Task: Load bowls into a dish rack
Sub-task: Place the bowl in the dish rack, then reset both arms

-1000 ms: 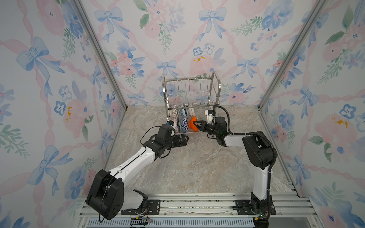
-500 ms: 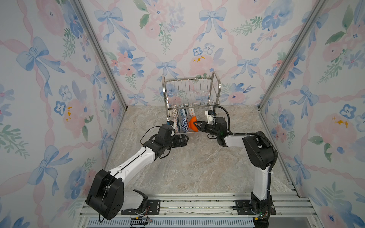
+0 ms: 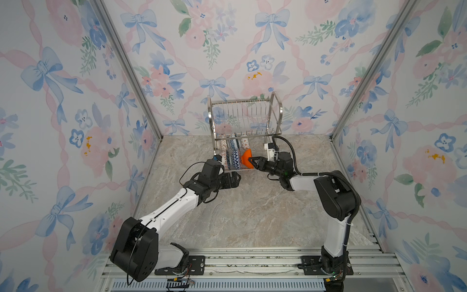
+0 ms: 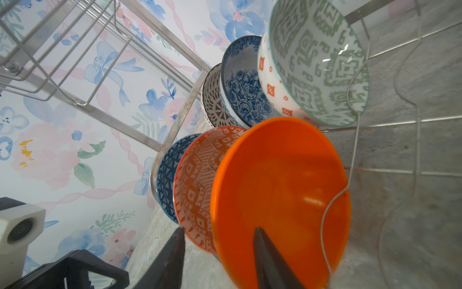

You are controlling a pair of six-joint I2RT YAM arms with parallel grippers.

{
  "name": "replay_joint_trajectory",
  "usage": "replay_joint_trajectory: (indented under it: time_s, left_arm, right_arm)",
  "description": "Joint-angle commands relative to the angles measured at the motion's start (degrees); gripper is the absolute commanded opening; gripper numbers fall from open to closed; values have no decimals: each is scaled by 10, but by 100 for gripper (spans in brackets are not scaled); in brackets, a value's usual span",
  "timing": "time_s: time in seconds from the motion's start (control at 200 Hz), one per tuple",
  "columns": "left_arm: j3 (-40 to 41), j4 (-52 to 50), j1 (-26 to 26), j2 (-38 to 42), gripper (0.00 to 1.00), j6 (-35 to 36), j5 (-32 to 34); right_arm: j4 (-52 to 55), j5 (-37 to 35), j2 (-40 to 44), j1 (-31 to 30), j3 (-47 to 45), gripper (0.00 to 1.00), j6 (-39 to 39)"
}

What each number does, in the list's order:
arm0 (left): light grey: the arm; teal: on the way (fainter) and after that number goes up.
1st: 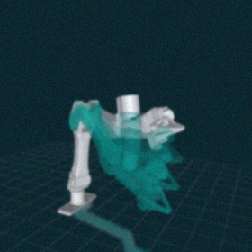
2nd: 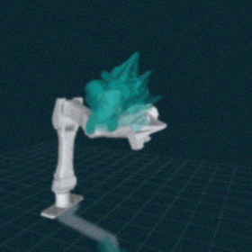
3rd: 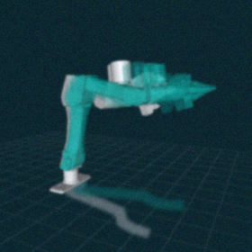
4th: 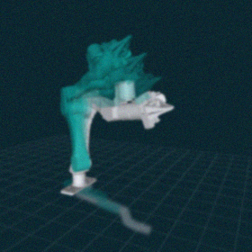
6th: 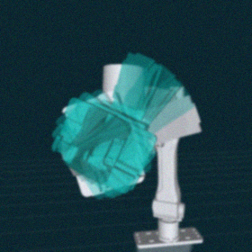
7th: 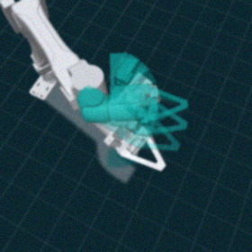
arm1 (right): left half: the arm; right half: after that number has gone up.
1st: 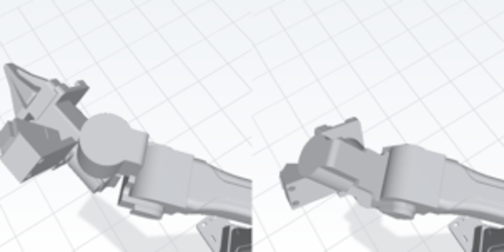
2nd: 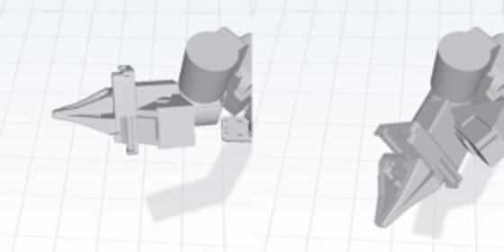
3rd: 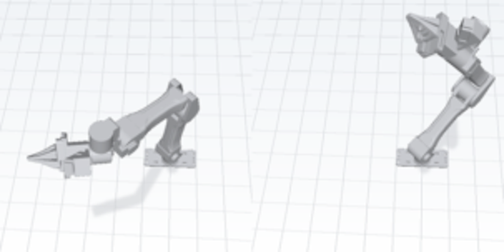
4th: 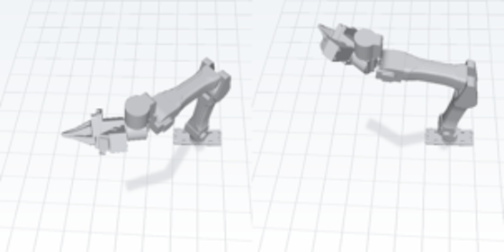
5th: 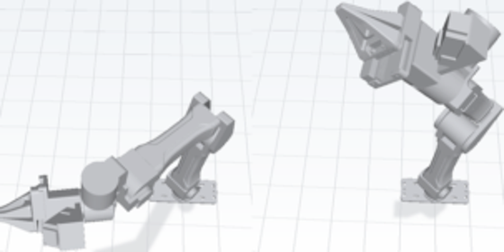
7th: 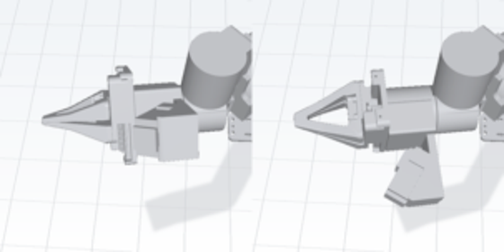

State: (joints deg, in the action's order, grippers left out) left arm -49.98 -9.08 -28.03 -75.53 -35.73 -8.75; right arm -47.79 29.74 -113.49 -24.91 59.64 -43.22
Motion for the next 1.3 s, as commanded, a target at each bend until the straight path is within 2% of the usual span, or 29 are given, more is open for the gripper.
replay_joint_trajectory:
  time_s: [0.0, 0.685, 0.915, 1.06, 1.155, 1.24, 1.27, 1.295]
  left_arm:
    - [7, 3, 5, 16, 98, 12, 11]
    - [36, 2, 14, 58, 97, 9, 29]
    - [39, 4, 16, 70, 98, 4, 54]
    - [43, 3, 16, 91, 97, 17, 106]
    - [47, 4, 16, 119, 98, 25, 172]
    - [61, 15, 17, 152, 97, 40, 253]
    - [67, 20, 16, 165, 97, 45, 288]
    - [73, 25, 17, 175, 97, 50, 326]
  right_arm:
    - [-51, -5, 35, -4, -13, 50, 15]
    - [-91, -16, 75, -12, -78, 66, 1]
    - [-85, -21, 131, -15, -122, 69, 13]
    - [-34, -26, 183, -15, -147, 73, 43]
    - [47, -42, 246, -15, -158, 79, 88]
    - [154, -73, 304, -12, -159, 88, 137]
    - [199, -86, 323, -12, -156, 97, 154]
    - [234, -100, 341, -10, -155, 100, 166]
